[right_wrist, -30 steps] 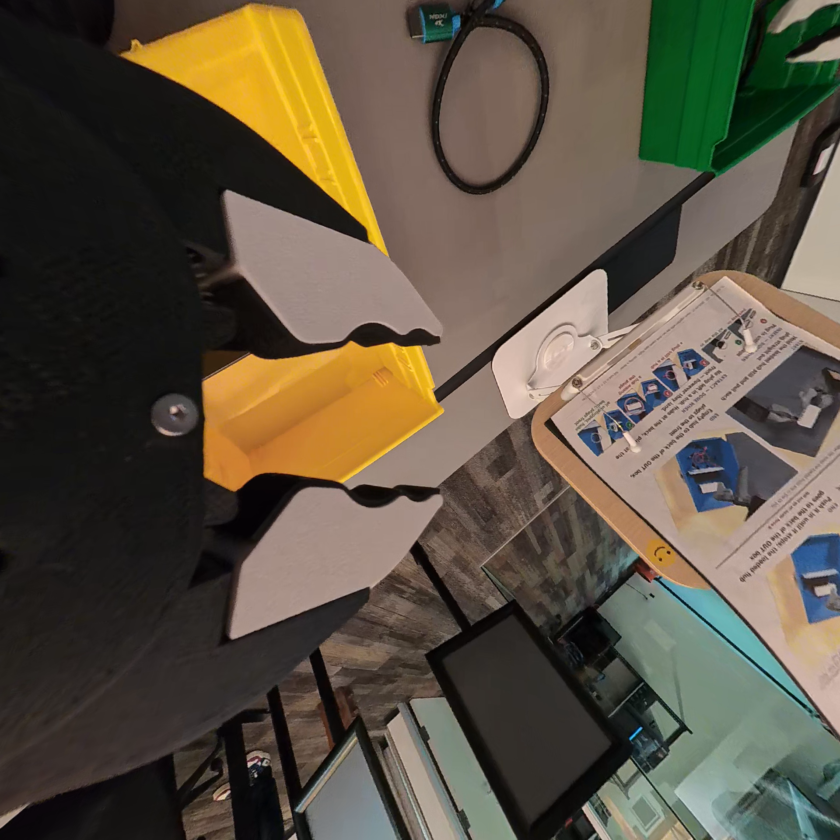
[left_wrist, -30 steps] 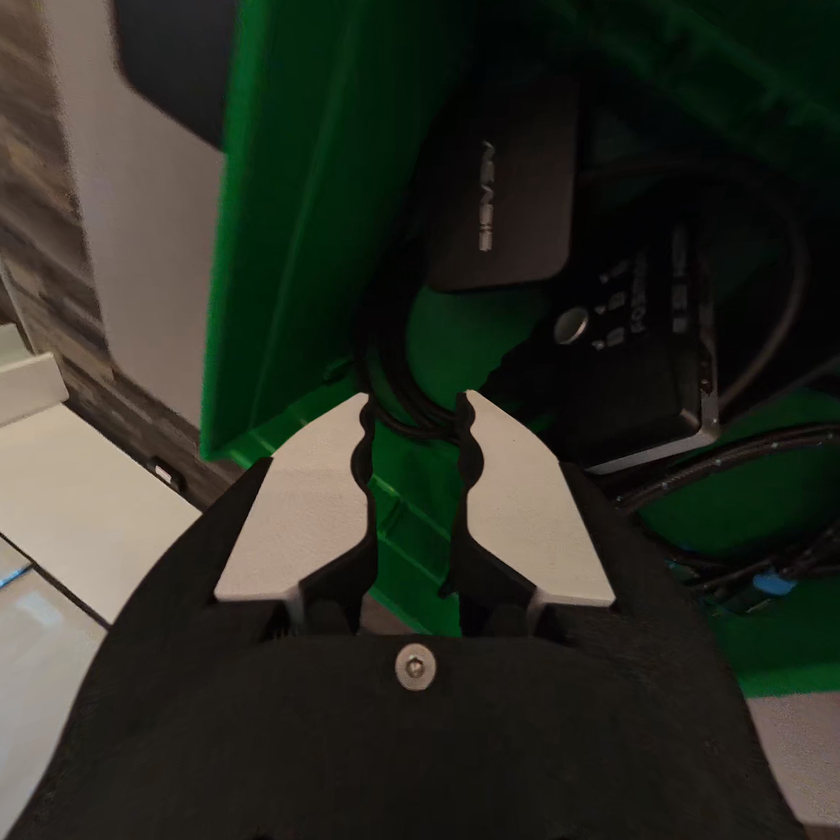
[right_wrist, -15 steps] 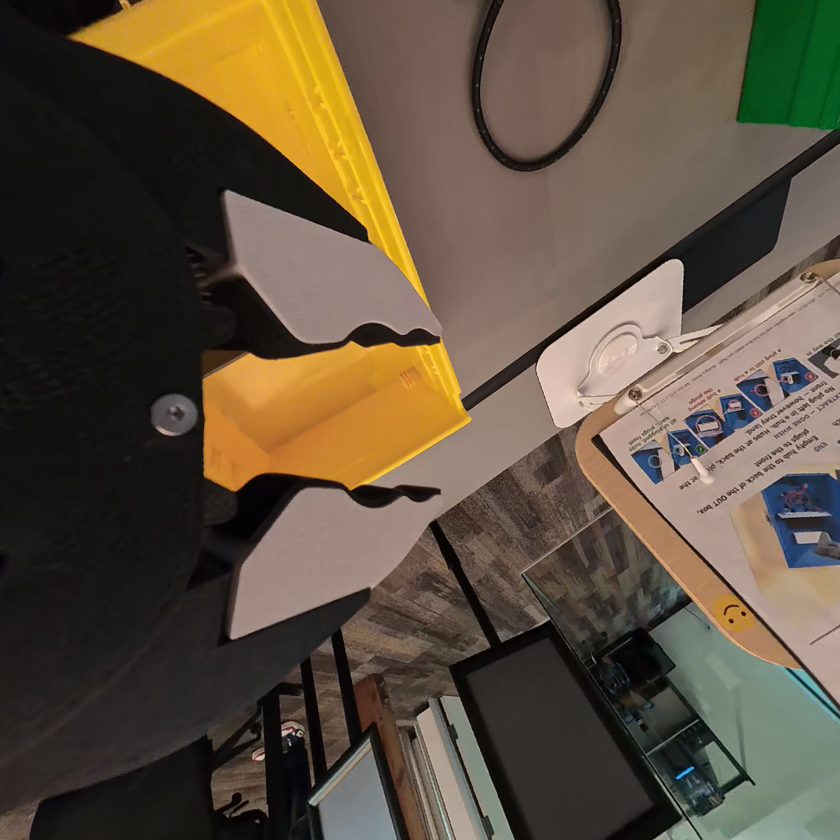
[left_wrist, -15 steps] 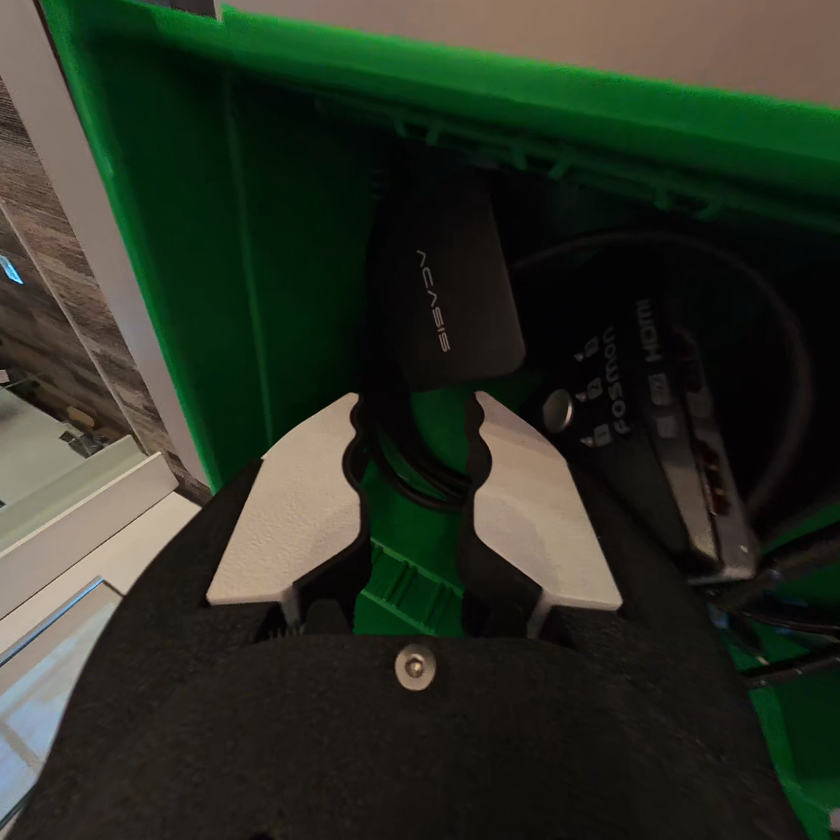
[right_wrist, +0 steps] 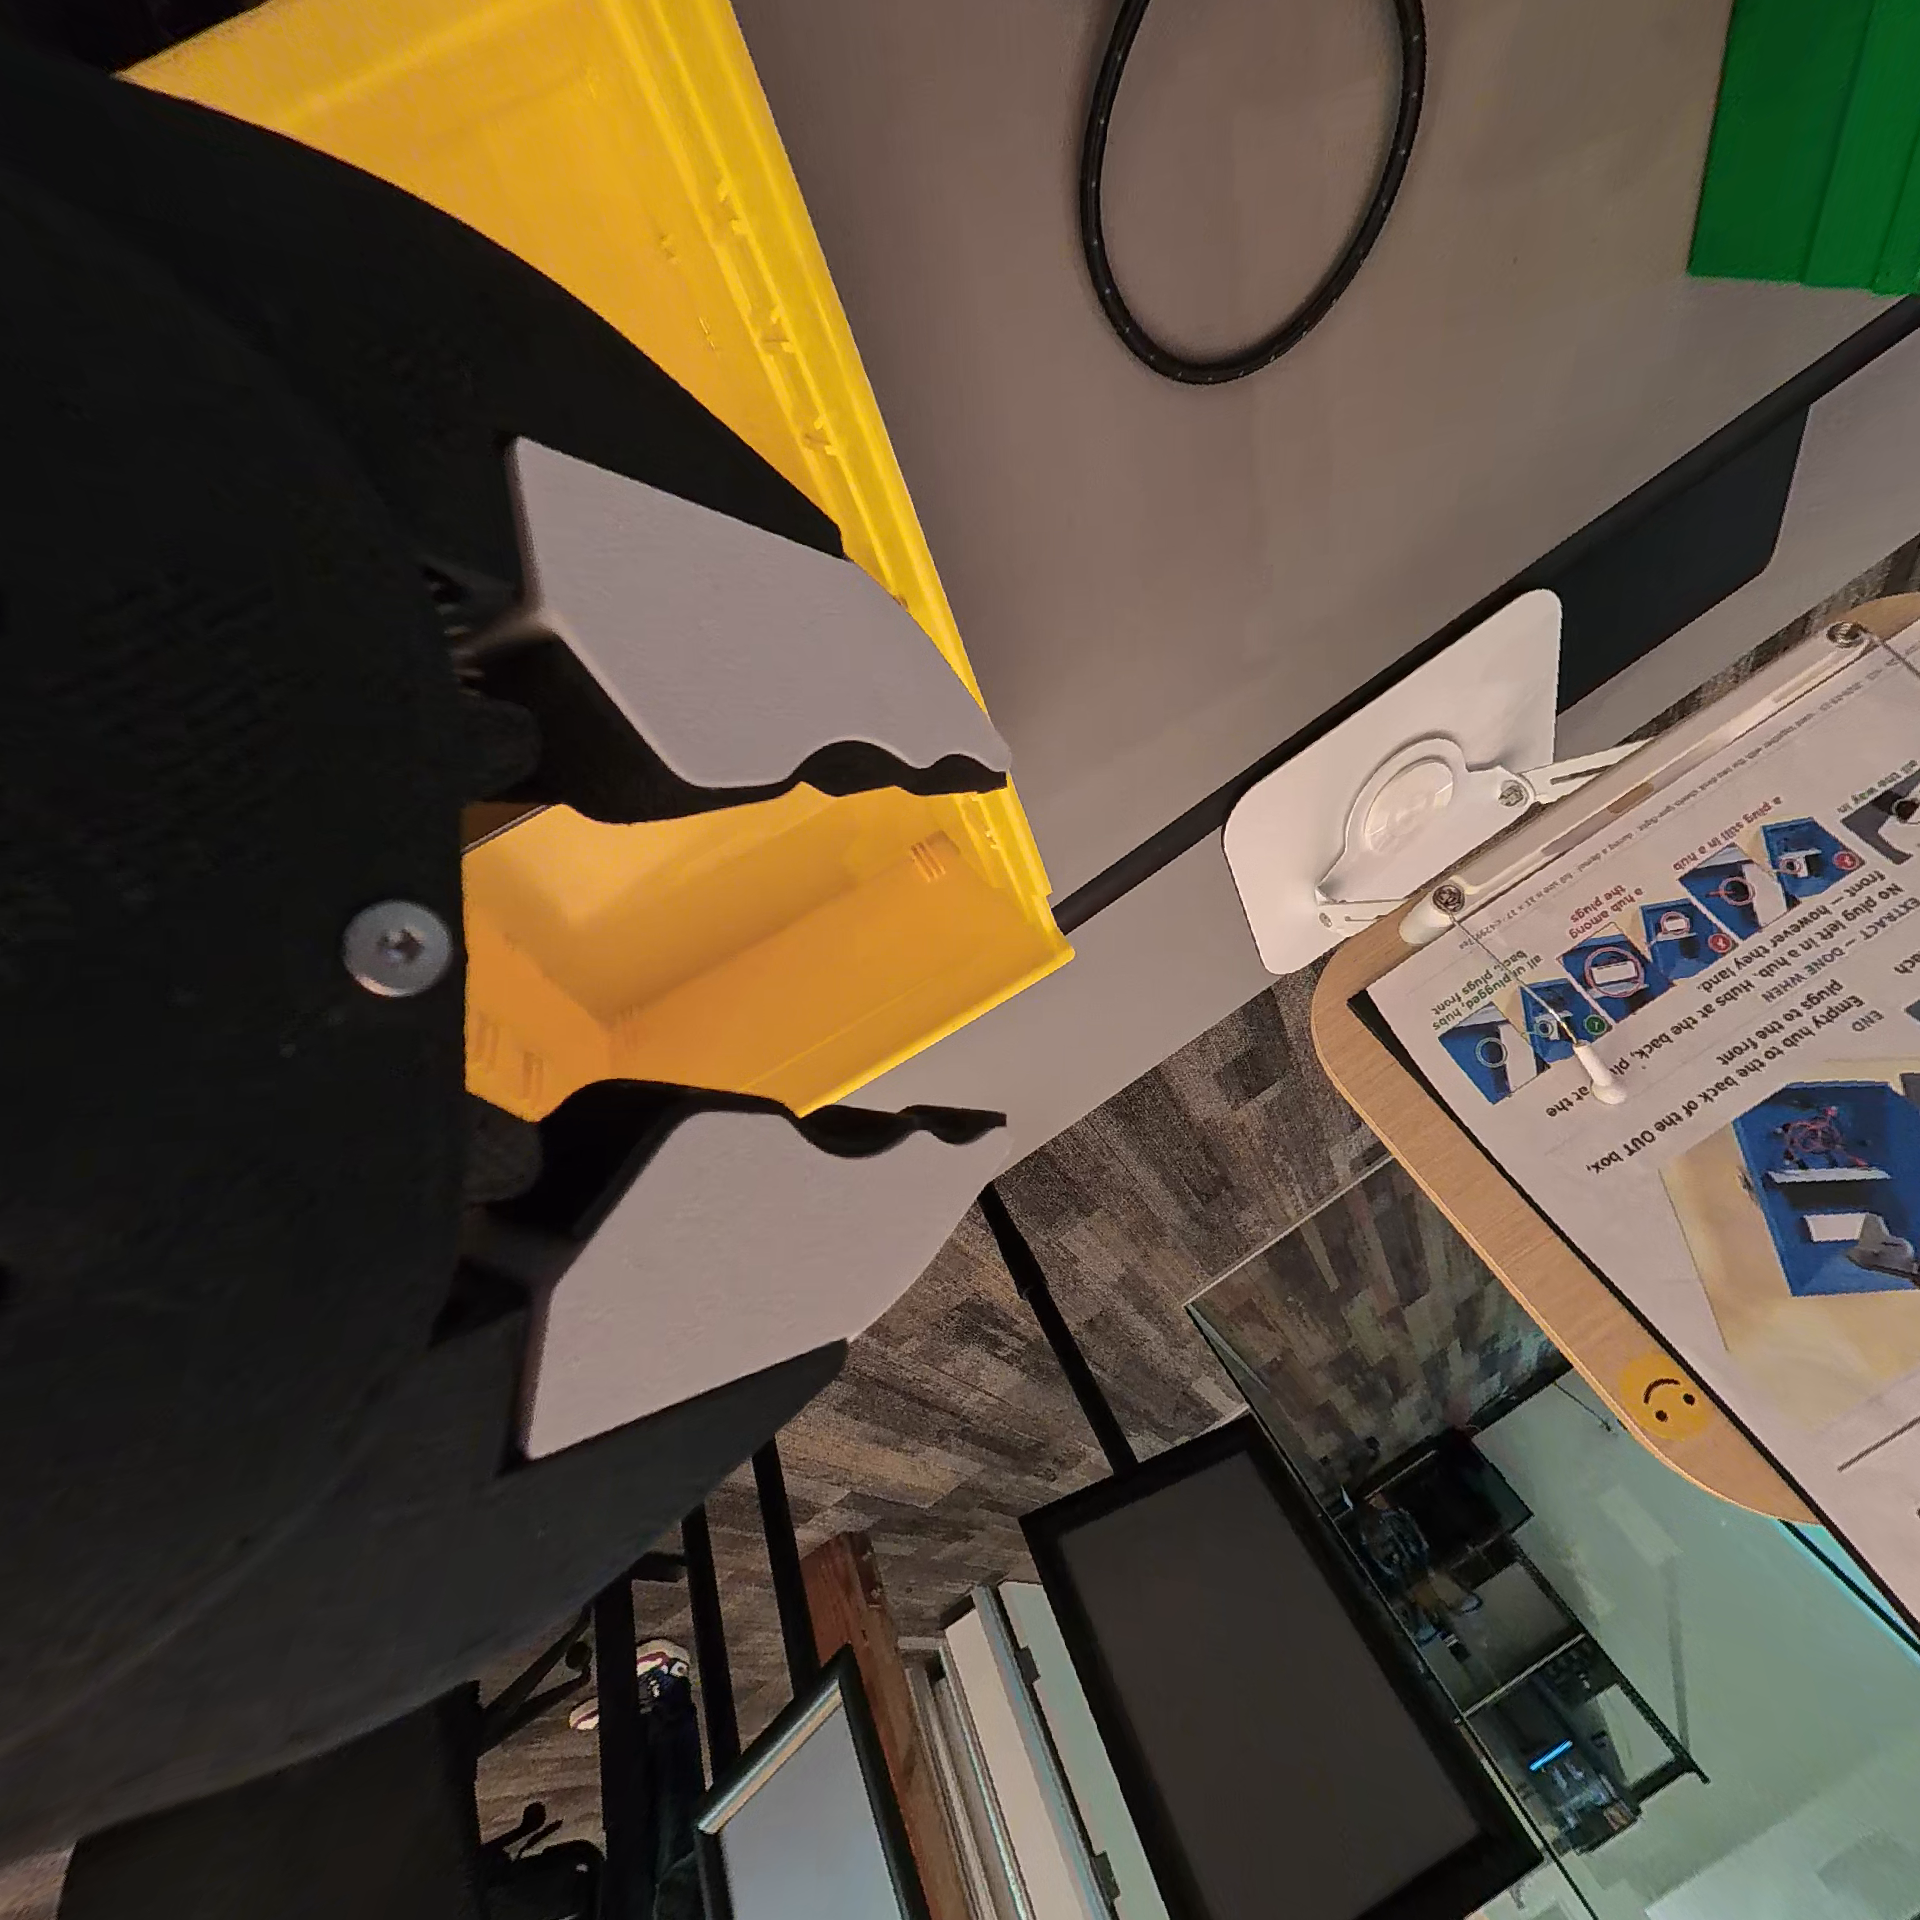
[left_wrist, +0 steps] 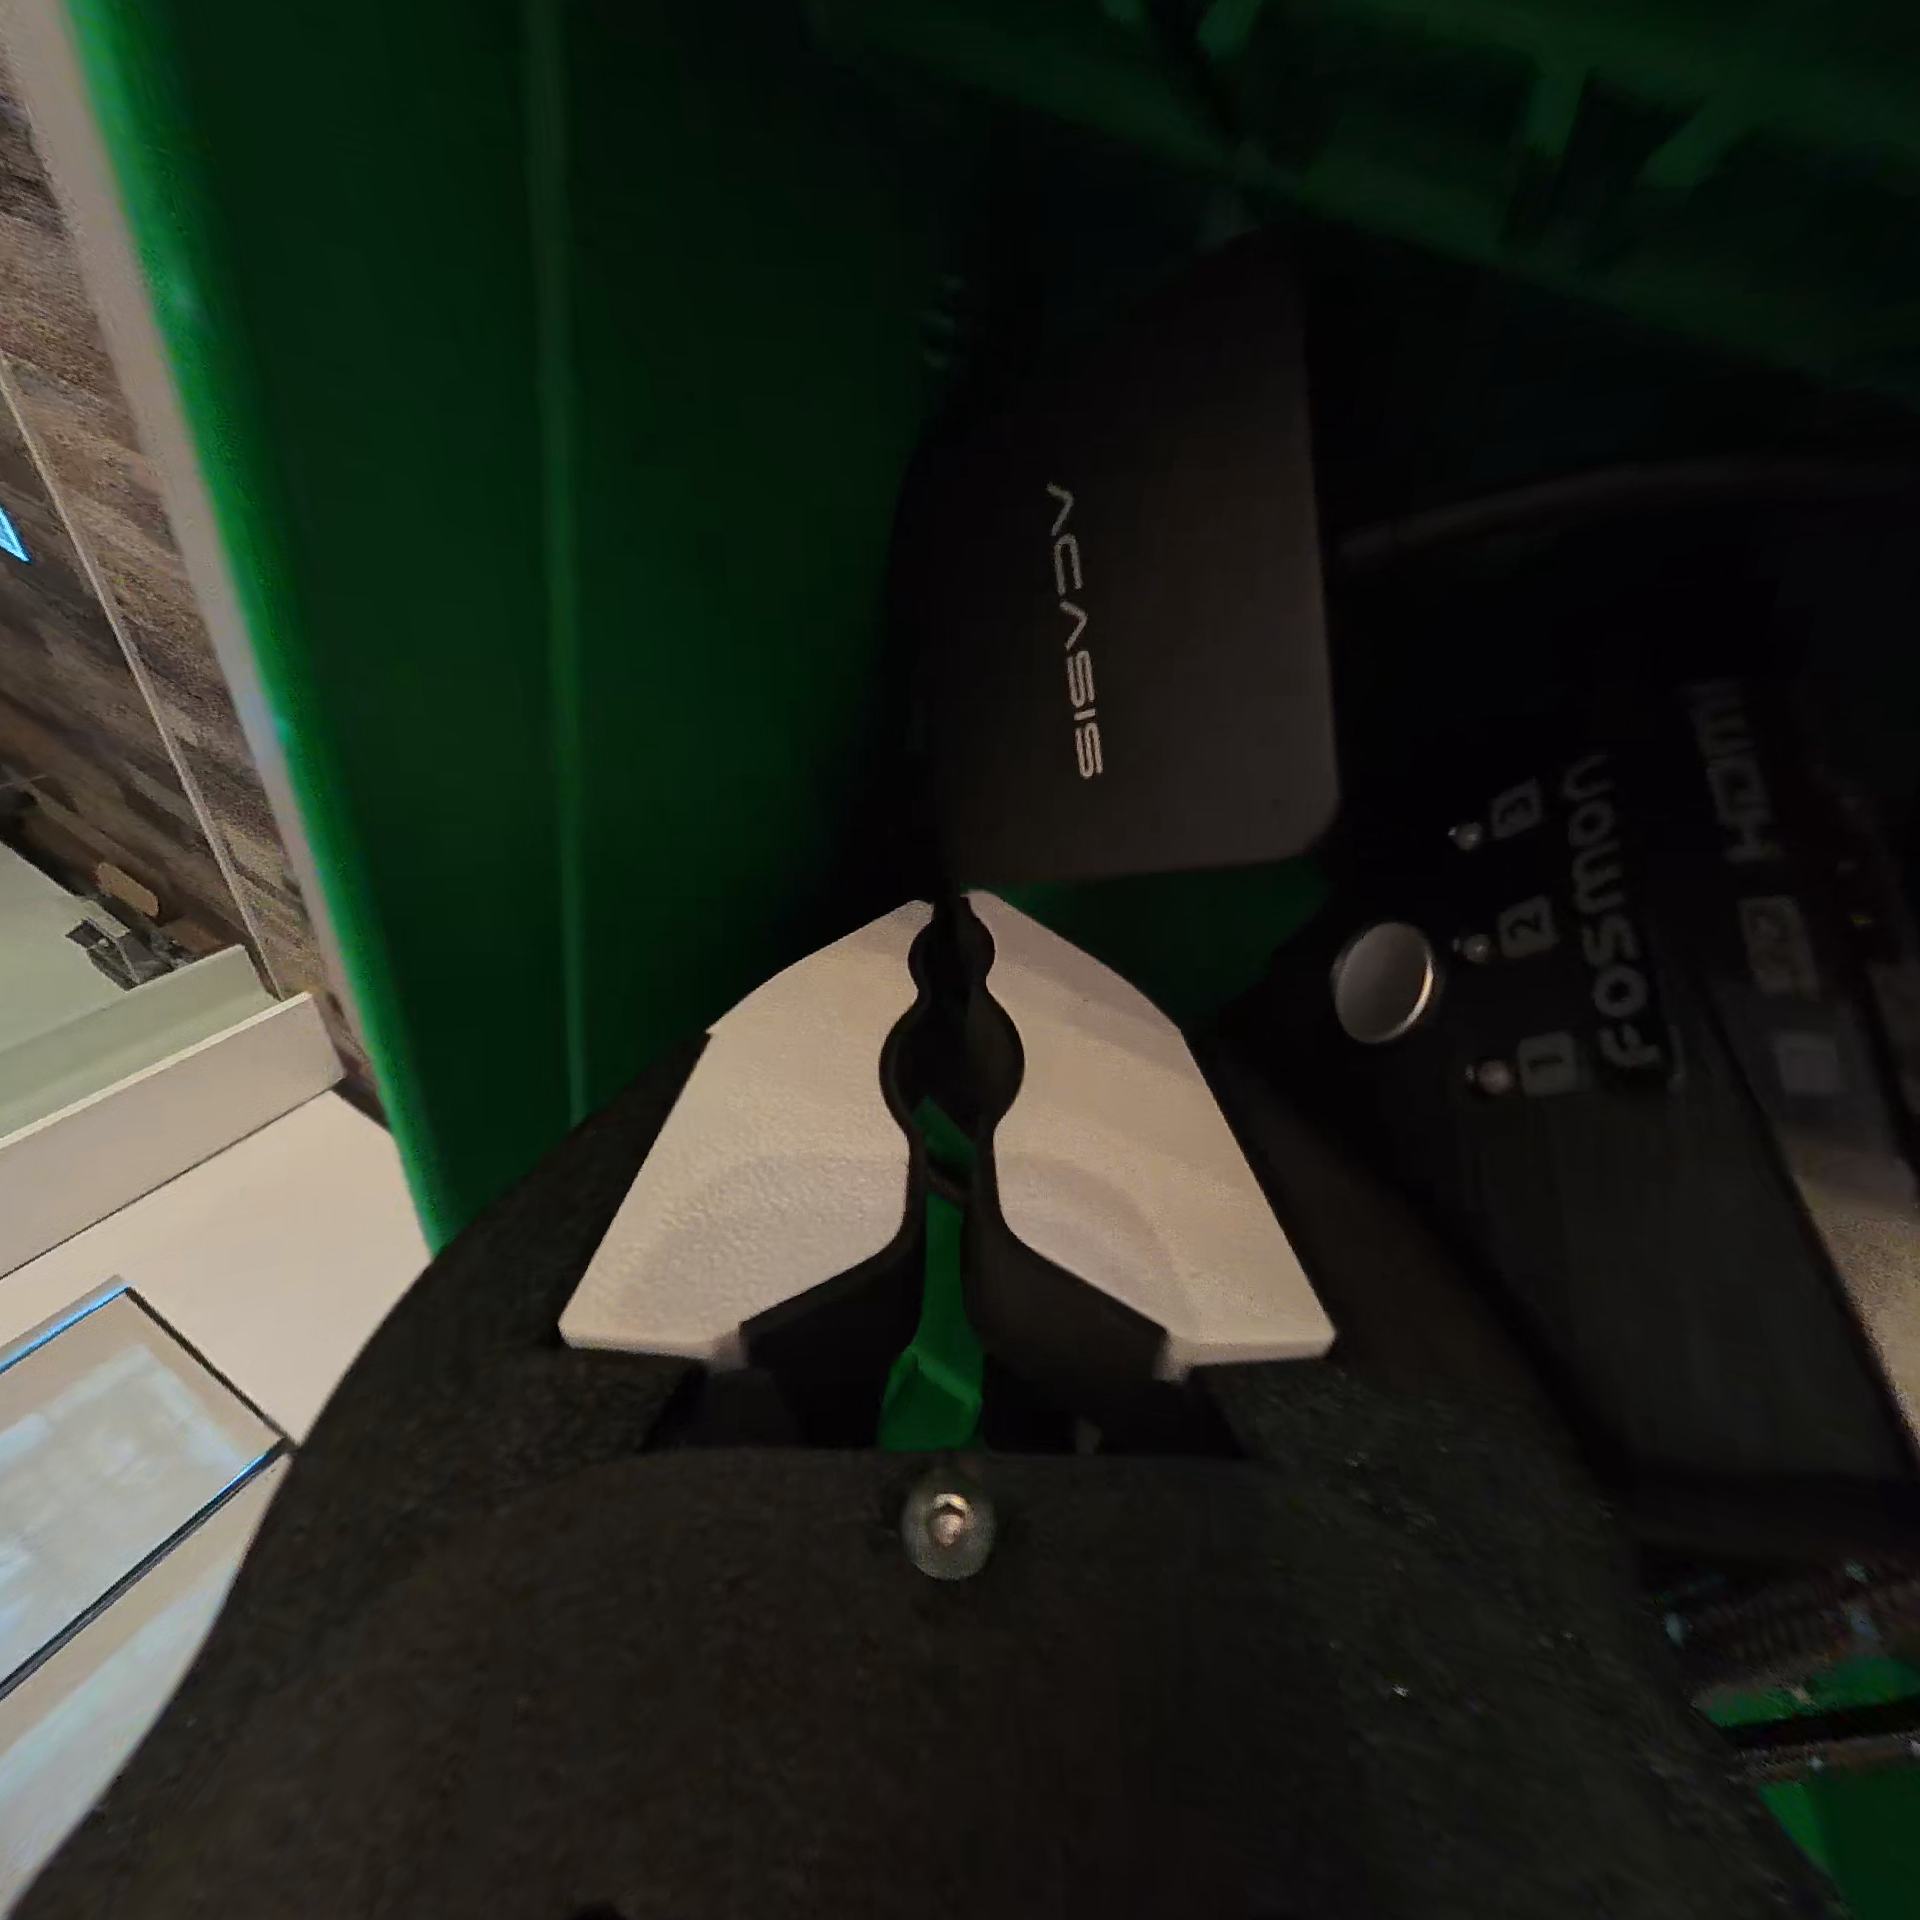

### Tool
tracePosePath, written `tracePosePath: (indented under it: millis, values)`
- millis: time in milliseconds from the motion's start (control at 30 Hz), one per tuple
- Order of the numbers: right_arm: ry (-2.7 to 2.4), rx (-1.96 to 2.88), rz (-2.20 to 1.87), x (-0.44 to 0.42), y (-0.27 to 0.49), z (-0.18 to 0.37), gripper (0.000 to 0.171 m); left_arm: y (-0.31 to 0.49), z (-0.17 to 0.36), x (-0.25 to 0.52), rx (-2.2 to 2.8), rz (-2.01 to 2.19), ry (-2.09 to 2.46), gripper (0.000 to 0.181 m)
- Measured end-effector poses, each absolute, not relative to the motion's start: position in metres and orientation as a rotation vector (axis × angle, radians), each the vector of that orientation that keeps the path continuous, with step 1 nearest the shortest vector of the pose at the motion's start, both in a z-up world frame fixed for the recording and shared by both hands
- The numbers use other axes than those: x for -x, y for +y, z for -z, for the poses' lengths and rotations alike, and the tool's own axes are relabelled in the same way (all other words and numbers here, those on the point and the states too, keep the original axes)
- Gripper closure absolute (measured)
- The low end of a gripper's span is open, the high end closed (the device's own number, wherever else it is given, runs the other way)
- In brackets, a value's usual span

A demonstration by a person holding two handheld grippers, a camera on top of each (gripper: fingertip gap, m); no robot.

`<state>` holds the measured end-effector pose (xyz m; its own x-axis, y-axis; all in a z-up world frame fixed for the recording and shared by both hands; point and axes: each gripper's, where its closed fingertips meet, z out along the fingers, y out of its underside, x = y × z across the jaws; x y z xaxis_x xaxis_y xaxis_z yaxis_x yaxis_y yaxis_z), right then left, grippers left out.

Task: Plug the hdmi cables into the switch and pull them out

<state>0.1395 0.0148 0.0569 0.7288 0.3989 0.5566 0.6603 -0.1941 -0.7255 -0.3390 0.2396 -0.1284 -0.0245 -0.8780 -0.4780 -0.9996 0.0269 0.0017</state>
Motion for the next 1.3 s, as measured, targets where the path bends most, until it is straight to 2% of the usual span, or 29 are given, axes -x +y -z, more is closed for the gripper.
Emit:
tracePosePath:
  millis: [200,333,467,533,833,1300]
  values:
    - [-0.831,1.826,0.292,-0.139,0.015,-0.055,0.112,0.235,0.107,0.34,1.724,-0.539,1.963,0.181]
    - [-0.843,1.821,0.3,-0.136,0.014,-0.057,0.112,0.229,0.102,0.333,1.696,-0.462,2.01,0.151]
    - [-0.871,1.804,0.282,-0.125,0.014,-0.058,0.112,0.225,0.108,0.329,1.719,-0.392,2.103,0.138]
    - [-0.882,1.805,0.274,-0.121,0.016,-0.056,0.112,0.219,0.11,0.33,1.828,-0.31,2.132,0.139]
    - [-0.919,1.871,0.288,-0.117,0.027,-0.037,0.112,0.189,0.088,0.292,2.053,0.132,1.909,0.117]
    - [-0.934,1.873,0.293,-0.115,0.025,-0.036,0.112,0.209,0.117,0.29,2.226,-0.236,1.871,0.119]
